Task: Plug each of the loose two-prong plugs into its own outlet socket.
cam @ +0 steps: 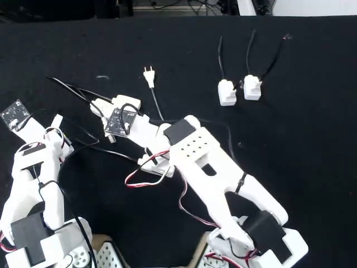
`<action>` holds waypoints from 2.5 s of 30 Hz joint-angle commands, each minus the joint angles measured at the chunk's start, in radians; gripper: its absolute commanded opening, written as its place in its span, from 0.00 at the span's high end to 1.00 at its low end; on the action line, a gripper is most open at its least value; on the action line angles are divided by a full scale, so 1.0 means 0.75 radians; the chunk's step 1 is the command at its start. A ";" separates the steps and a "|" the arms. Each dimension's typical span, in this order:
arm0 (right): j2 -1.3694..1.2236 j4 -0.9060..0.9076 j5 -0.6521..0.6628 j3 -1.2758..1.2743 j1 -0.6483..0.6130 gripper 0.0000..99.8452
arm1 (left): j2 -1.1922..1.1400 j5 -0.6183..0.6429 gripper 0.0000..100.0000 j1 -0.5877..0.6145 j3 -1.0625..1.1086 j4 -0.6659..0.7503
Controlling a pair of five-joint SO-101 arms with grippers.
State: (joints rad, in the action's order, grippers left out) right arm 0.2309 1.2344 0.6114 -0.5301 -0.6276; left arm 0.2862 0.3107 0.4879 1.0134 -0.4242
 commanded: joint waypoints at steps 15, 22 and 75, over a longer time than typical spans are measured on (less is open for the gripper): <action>0.064 -0.018 0.131 -0.013 0.059 0.99 | 0.023 0.010 0.89 0.013 -0.040 0.018; 0.064 -0.027 0.200 -0.060 0.061 0.99 | 0.023 0.010 0.89 0.009 -0.040 0.018; 0.367 -0.252 -0.182 -0.163 -0.086 0.99 | 0.370 0.000 0.89 -0.175 -0.114 -0.391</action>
State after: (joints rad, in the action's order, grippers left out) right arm 0.4580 1.1423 0.5148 -0.6268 -0.6797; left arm 0.4365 0.3107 0.3867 0.9413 -0.7188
